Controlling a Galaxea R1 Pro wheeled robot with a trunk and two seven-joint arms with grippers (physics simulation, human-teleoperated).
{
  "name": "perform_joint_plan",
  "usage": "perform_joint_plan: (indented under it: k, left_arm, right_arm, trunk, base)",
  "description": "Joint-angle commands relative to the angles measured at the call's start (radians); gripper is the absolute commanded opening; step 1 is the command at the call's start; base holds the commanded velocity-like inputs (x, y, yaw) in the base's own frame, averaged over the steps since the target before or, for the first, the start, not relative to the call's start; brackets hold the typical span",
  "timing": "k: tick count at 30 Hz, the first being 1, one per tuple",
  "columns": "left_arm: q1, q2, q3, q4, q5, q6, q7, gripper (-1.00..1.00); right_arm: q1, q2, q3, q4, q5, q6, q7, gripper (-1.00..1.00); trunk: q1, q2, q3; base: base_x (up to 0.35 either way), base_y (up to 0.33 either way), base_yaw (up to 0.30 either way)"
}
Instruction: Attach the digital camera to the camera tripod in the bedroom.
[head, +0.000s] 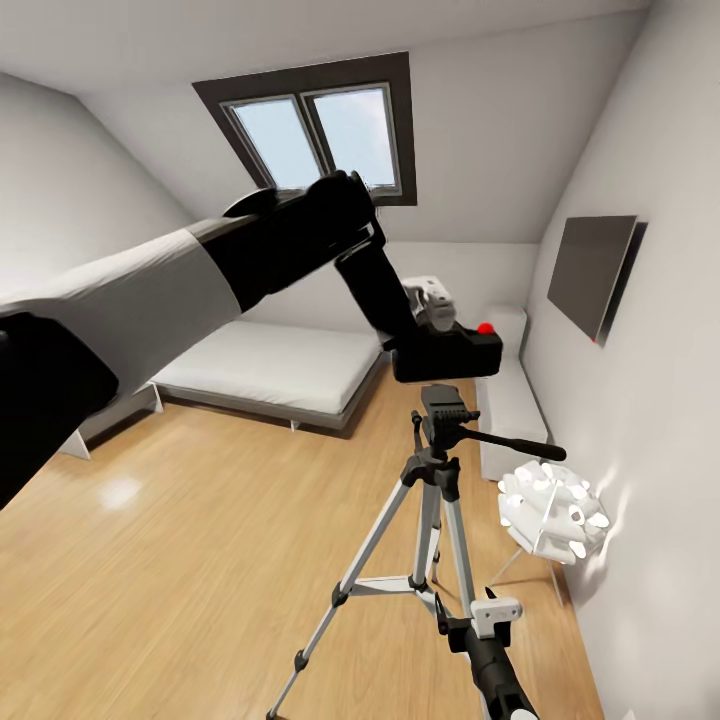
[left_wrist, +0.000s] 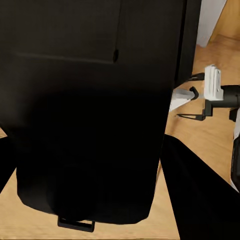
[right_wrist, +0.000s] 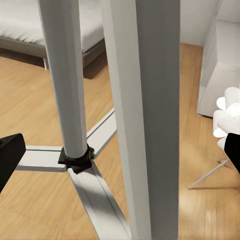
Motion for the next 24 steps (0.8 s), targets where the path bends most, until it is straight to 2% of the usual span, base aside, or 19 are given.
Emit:
perform_joint_plan:
  k: [1, 7, 24]
  left_arm:
    - [-0.002, 0.0, -0.004, 0.009, 0.004, 0.007, -0.002, -1.0]
    - [-0.002, -0.002, -0.006, 0.023, -0.014, 0.006, 0.0, -1.0]
    - [0.001, -0.007, -0.008, 0.021, -0.019, 0.004, 0.004, -1.0]
  right_arm:
    - [-0.001, 0.0, 0.003, 0.0, 0.008, -0.001, -0.01, 1.0]
    - [-0.001, 0.0, 0.003, 0.0, 0.008, -0.005, -0.01, 1.0]
    - [-0.001, 0.001, 0.003, 0.0, 0.008, -0.006, -0.012, 1.0]
  trunk:
    - [0.001, -0.002, -0.002]
    - [0.001, -0.002, -0.002]
    - [0.001, -0.002, -0.002]
  base:
    - [0.0, 0.0, 0.0]
    - [0.0, 0.0, 0.0]
    - [0.0, 0.0, 0.0]
